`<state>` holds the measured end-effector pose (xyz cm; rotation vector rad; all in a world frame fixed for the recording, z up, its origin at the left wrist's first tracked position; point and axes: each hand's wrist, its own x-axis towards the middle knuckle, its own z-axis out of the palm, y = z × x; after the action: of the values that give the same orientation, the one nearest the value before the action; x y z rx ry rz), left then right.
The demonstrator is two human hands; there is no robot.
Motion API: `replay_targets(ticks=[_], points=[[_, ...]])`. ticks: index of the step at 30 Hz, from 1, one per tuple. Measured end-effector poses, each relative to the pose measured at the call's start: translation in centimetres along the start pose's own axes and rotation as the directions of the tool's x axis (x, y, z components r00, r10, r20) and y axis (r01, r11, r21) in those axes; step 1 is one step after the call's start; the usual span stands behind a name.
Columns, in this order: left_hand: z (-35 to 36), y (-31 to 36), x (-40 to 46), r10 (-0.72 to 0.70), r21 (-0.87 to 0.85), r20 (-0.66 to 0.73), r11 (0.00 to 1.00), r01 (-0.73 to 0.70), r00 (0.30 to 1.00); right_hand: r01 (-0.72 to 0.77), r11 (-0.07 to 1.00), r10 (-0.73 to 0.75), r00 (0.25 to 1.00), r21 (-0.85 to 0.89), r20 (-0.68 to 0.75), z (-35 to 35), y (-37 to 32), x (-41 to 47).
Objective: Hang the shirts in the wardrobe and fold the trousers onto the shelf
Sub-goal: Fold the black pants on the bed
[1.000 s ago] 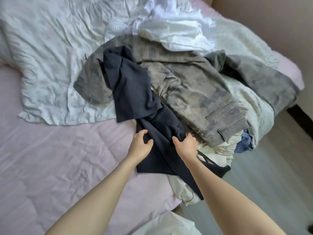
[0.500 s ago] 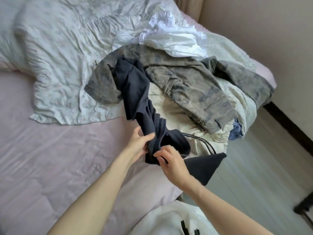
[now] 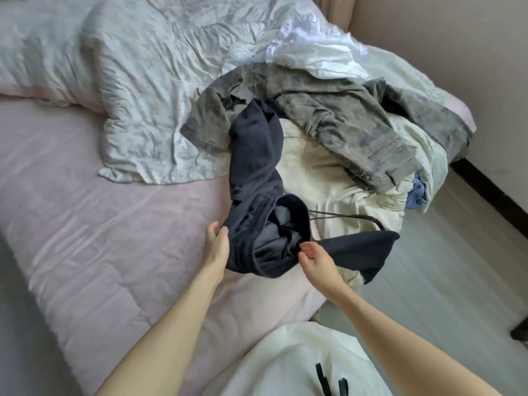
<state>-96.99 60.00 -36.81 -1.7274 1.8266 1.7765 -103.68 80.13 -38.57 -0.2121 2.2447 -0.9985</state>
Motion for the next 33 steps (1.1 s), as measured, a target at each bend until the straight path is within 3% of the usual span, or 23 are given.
replay_targets(ticks=[3,5,10,14,19,23,26,33], points=[[-1.6,-3.9,2.0,-0.065,0.381,0.007,0.923,0.058,0.998,-0.151,0.987,0.152,0.988,-0.047,0.032,2.1,2.4,0.3],[-1.4,-5.4,3.0,-0.013,0.493,0.036,0.87,-0.006,0.999,-0.203,0.978,0.205,0.978,-0.045,0.038,3.1,3.8,0.7],[2.7,-6.9,6.1,0.234,0.55,0.194,0.779,-0.303,0.953,-0.299,0.954,0.301,0.949,-0.031,0.099,6.2,5.8,3.0],[5.8,-6.2,9.9,0.322,0.605,0.192,0.705,-0.37,0.927,-0.345,0.931,0.343,0.939,0.119,0.037,9.3,5.9,5.0],[5.5,-4.0,11.6,0.345,0.552,0.168,0.743,-0.378,0.924,-0.457,0.877,0.473,0.875,0.149,-0.105,8.7,5.3,6.0],[2.0,-1.3,9.8,0.395,0.516,0.147,0.752,-0.411,0.907,-0.336,0.929,0.367,0.887,0.153,-0.28,3.0,3.6,5.6],[-0.7,1.7,7.9,0.394,0.455,0.156,0.785,-0.419,0.906,-0.279,0.94,0.331,0.883,0.196,-0.332,-2.2,1.5,5.9],[-3.0,15.5,0.3,0.348,-0.022,0.242,0.935,-0.353,0.906,0.079,0.927,0.127,0.855,0.368,-0.503,-12.8,-9.9,6.0]])
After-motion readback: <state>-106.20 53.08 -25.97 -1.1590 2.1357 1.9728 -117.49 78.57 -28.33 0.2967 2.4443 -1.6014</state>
